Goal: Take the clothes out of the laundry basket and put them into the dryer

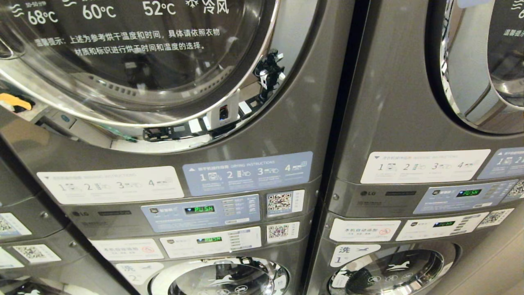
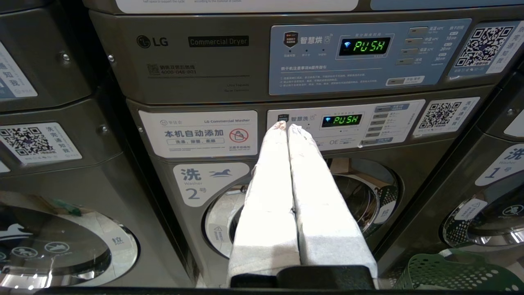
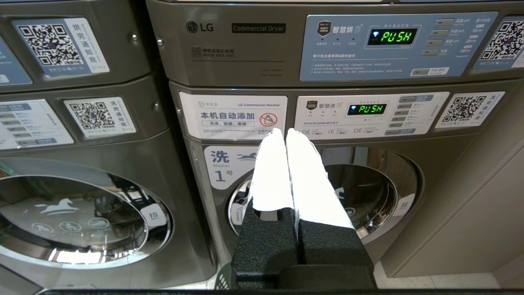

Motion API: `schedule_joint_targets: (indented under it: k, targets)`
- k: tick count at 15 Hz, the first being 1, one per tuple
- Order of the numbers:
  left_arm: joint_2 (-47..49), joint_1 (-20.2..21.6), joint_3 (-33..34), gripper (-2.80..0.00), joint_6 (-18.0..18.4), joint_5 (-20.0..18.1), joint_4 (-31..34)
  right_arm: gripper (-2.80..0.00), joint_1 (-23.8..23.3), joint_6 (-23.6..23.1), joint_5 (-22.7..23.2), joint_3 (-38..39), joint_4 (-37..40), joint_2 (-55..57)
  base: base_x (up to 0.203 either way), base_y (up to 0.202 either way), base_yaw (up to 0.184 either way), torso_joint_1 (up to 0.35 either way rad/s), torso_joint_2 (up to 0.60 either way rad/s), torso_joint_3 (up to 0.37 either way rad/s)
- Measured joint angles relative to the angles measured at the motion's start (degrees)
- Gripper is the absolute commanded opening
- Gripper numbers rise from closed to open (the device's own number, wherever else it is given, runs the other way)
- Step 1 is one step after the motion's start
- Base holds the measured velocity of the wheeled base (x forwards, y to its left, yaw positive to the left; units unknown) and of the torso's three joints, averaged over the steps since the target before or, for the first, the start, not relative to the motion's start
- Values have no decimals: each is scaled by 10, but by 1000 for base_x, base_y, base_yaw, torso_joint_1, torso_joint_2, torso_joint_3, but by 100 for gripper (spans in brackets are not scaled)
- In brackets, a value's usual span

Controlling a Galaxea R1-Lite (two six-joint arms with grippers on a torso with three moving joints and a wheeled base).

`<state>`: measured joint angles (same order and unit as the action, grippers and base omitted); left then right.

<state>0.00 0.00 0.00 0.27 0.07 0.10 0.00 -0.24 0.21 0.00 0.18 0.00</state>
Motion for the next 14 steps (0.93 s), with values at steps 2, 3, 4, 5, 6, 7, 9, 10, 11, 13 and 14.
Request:
schedule_joint_targets:
  k: [2,3,4,5,6,7,9,10,11,13,14]
  targets:
    - [0,0,0,-280,0,0,0,-280,0,0,0,0,0,0,0,0,0,0,0,0]
    - [0,0,0,-280,0,0,0,-280,0,0,0,0,0,0,0,0,0,0,0,0]
    - [0,0,0,-280,0,0,0,-280,0,0,0,0,0,0,0,0,0,0,0,0]
    - [0,0,0,-280,0,0,0,-280,0,0,0,0,0,0,0,0,0,0,0,0]
    - [0,0,0,-280,0,0,0,-280,0,0,0,0,0,0,0,0,0,0,0,0]
    - [0,0,0,-280,0,0,0,-280,0,0,0,0,0,0,0,0,0,0,0,0]
    - [0,0,0,-280,0,0,0,-280,0,0,0,0,0,0,0,0,0,0,0,0]
    - [0,0,0,-280,0,0,0,-280,0,0,0,0,0,0,0,0,0,0,0,0]
    - [0,0,0,-280,0,0,0,-280,0,0,0,0,0,0,0,0,0,0,0,0]
    - [0,0,0,-280,0,0,0,-280,0,0,0,0,0,0,0,0,0,0,0,0]
    - [0,0,0,-280,0,0,0,-280,0,0,0,0,0,0,0,0,0,0,0,0]
